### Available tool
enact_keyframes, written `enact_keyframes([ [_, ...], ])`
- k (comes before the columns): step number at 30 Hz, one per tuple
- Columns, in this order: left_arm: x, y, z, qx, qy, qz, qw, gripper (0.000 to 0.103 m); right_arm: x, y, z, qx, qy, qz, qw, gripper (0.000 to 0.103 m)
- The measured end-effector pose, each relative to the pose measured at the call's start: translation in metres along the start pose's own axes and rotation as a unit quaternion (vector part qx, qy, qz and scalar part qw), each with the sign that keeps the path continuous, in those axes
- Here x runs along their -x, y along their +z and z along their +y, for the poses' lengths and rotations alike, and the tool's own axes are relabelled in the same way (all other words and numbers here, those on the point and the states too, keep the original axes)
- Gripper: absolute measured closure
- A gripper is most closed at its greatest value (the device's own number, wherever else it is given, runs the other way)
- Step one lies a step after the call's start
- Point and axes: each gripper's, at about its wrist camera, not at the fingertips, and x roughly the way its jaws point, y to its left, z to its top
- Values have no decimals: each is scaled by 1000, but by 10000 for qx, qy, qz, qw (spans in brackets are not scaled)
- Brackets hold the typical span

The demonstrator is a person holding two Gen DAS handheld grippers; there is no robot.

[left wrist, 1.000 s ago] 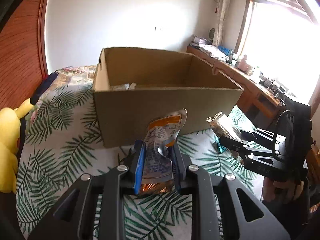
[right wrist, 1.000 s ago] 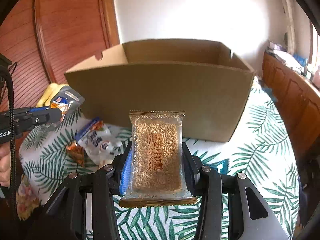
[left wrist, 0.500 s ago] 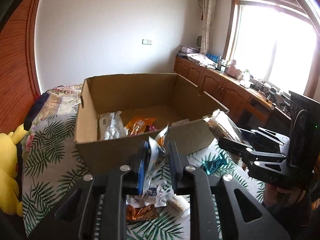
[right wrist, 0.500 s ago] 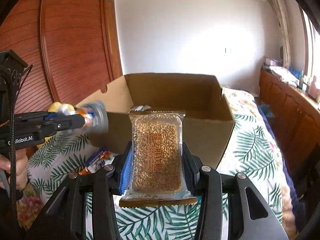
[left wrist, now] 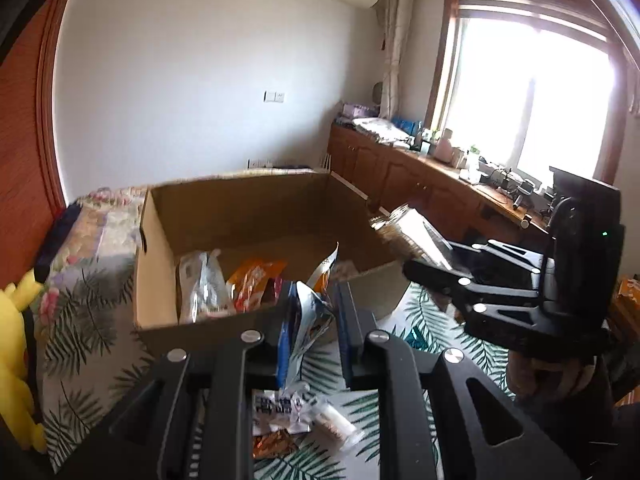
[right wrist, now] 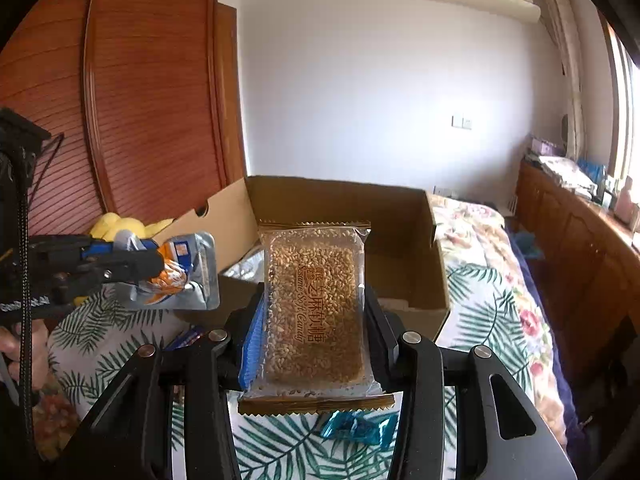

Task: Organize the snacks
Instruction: 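Carry both snacks over the cardboard box and open both tools to drop them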

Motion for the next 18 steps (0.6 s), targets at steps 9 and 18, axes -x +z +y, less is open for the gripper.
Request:
enact_keyframes([
  [9,-7,30,2,-235,105,-263,9993,87,-7,18,-2,146,-92,-128,9998,59],
  [18,-39,42,21,-227,264,-208,9992,87,-33,30,-9,154,-112,-61,9998,59],
])
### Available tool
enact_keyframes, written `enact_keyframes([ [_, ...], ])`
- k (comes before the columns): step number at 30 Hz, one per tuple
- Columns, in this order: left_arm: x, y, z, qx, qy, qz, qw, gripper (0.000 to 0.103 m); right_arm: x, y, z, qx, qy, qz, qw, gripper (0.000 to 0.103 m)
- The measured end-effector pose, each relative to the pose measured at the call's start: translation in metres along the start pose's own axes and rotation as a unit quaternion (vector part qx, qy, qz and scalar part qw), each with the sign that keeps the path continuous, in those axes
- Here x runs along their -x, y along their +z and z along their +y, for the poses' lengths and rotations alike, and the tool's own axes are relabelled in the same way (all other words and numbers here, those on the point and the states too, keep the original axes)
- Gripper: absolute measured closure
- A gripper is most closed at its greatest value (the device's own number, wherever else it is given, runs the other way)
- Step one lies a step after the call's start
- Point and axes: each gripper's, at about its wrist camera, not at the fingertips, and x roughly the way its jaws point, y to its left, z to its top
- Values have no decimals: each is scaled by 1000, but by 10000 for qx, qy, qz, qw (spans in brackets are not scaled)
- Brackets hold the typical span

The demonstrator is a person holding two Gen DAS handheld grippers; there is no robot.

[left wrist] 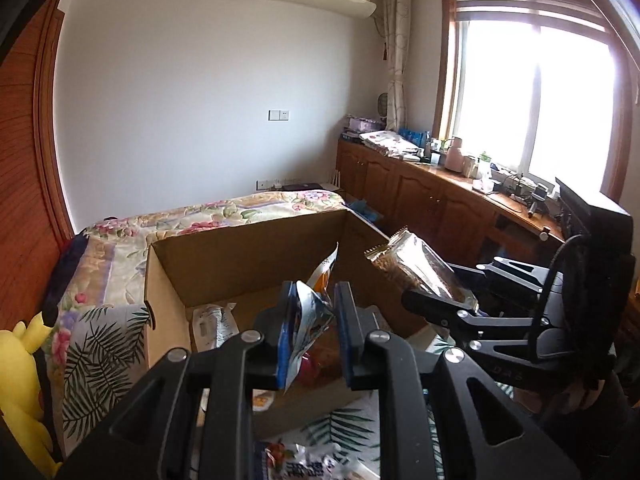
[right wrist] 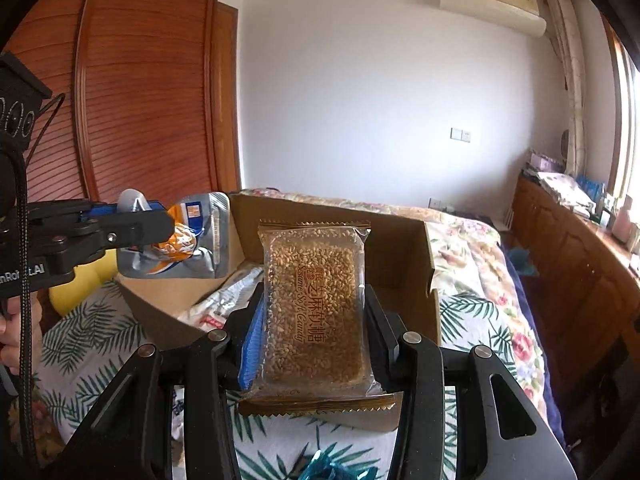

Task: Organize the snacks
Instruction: 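Carry both snacks over the cardboard box and open both tools to drop them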

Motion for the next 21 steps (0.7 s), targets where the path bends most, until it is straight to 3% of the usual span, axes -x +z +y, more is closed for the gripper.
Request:
enact_keyframes([
  [18,-66,-19,31,241,162,439,9986,85,-64,-5,-7,-25,67,463,9989,58],
  [21,-70,-20,33,286,195,473,9983,77,-70,-7,-7,-5,80,544,9985,56],
])
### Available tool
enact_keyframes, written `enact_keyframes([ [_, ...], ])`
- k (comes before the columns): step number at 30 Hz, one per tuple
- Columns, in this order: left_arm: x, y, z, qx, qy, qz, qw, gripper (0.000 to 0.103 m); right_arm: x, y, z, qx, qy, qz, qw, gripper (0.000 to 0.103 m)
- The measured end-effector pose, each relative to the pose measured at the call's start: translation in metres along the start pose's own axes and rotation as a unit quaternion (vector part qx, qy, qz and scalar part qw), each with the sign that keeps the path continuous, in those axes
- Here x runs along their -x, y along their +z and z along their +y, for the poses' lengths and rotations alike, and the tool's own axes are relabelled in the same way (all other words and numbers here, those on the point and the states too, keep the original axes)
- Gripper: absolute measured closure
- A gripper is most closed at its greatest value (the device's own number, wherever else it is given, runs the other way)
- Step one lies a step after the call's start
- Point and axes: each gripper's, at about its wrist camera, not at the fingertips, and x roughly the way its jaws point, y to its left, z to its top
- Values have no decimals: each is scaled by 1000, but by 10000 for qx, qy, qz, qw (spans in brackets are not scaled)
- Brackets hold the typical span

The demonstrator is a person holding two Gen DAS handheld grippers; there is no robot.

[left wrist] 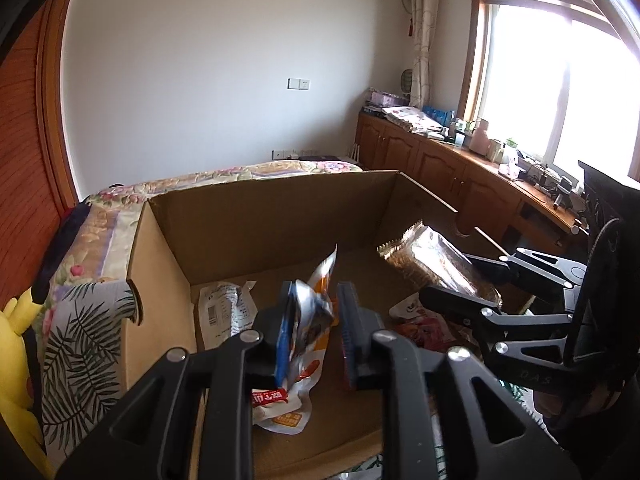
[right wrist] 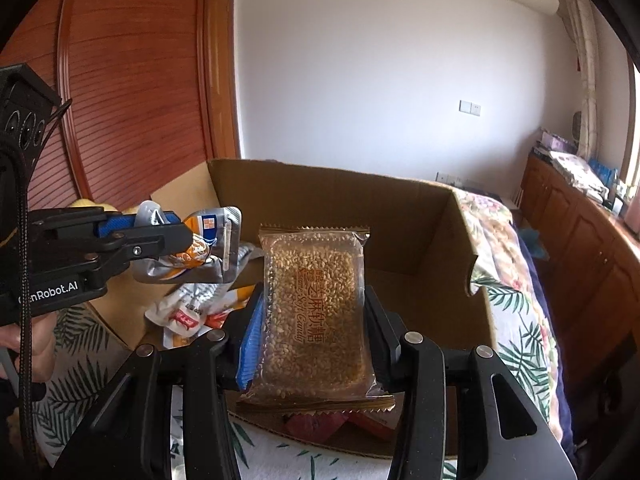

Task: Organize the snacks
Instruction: 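Carry both snacks over the cardboard box and open both tools to drop them, then grasp the copper-wrapped packet with the left tool while the right tool grasps the teal candy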

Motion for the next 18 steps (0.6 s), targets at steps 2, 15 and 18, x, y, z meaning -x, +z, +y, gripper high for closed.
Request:
enact_keyframes([
  [2,-1,0,0,41,-16,22,10000,76,-2,-1,1,-17,10,33,10000,54],
  [15,26,-9,-5,45,103,-36,9999,62,18,-4,-1,-237,49,-66,9997,44],
  [18,39,-13,-8,-31,161,-82,9998,56,35,-8,1,-282,65,-155,9995,44],
])
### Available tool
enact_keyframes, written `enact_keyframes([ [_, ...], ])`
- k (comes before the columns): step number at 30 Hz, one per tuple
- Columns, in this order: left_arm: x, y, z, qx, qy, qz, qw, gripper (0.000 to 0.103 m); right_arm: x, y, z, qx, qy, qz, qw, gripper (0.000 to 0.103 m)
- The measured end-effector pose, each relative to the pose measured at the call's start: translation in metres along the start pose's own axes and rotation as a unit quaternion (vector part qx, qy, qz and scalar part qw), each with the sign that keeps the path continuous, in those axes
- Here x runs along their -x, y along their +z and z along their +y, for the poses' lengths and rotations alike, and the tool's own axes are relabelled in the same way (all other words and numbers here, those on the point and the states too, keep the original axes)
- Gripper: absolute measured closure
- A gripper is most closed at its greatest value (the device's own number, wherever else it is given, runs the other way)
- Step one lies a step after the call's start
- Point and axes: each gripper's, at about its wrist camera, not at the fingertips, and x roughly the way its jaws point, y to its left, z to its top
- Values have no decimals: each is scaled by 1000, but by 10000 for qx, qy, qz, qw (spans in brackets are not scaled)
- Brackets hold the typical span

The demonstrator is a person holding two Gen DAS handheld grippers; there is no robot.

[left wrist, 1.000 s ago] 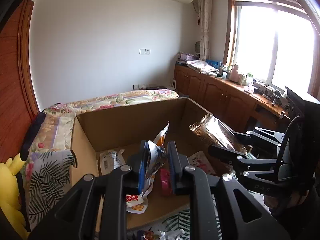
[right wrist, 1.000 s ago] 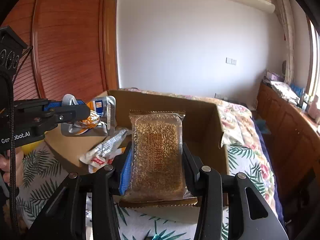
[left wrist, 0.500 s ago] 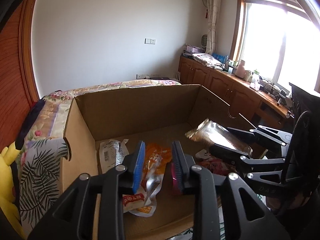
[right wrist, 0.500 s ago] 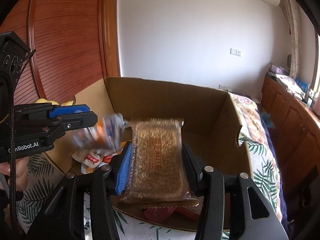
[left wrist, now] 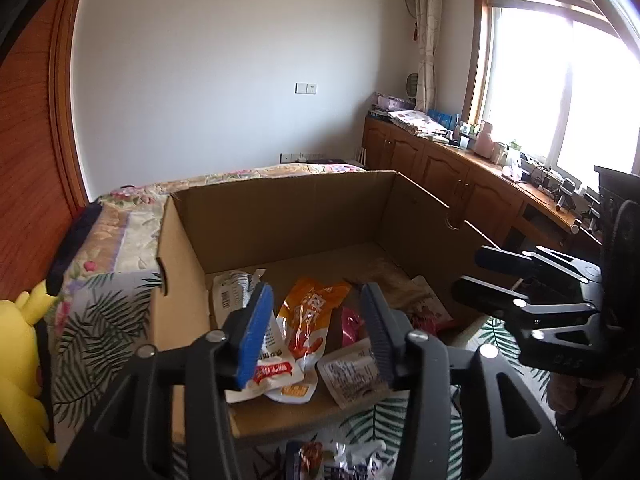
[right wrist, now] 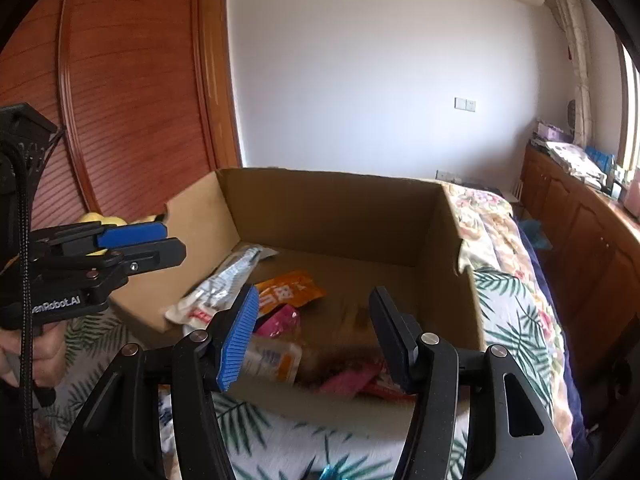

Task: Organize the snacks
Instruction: 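Grasp the copper-wrapped packet with the left tool while the right tool grasps the teal candy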

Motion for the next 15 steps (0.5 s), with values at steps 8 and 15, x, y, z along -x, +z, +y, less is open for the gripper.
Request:
enact_keyframes([
  [8,33,-16,-6,-74,-36,-29,10000,47,46,-26,0,-199,-205,-81,9996,44],
  [15,54,-40,-11,-101,3,-48,9999,35,60,-51,-7,-396,-453,75,9982,39],
])
